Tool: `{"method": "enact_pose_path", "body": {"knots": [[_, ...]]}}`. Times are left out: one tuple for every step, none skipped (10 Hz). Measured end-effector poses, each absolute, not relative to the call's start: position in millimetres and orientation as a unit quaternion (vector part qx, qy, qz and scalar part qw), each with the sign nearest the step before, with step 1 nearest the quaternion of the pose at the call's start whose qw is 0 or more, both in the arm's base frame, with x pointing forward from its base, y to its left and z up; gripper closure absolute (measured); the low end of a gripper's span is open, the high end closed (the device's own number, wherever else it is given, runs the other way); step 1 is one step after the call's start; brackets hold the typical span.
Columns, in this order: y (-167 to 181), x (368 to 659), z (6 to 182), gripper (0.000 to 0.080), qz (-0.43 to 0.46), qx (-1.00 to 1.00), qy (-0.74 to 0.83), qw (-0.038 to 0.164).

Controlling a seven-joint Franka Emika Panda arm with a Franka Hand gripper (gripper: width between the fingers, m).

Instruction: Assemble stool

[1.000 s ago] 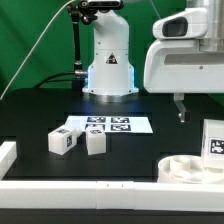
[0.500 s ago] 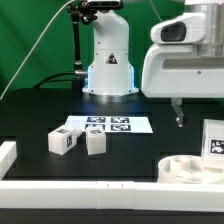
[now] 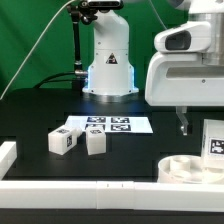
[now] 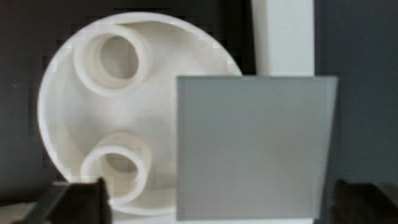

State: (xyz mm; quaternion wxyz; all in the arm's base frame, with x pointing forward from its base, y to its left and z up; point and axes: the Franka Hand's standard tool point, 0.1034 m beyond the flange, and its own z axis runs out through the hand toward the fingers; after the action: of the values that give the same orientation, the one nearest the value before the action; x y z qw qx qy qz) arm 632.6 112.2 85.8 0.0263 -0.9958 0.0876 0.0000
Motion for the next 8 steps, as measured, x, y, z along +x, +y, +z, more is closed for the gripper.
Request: {"method": "enact_pose_path", "body": {"knots": [[112.4,632.6,85.8,0.0355,0.0,-0.996,0.088,0.026],[112.3,632.6,85.8,0.0355,0.0,-0.996,0.088,0.026],[112.4,632.6,85.7,0.0466,0.0,-0.996,0.088,0.026],[112.4,632.6,85.7,0.0466,0.0,-0.996,0.088,0.026],[112.4,632.6,85.7,0.0466,0.0,-0.996,0.09,0.027],[112.4,632.6,85.7,0.0466,0.0,-0.995,0.097,0.027],[112.6,632.7,85.7,0.0466,0.0,-0.993,0.111,0.029],[113.4,633.2,85.2,0.0466,0.001,-0.984,0.174,0.038]]}}
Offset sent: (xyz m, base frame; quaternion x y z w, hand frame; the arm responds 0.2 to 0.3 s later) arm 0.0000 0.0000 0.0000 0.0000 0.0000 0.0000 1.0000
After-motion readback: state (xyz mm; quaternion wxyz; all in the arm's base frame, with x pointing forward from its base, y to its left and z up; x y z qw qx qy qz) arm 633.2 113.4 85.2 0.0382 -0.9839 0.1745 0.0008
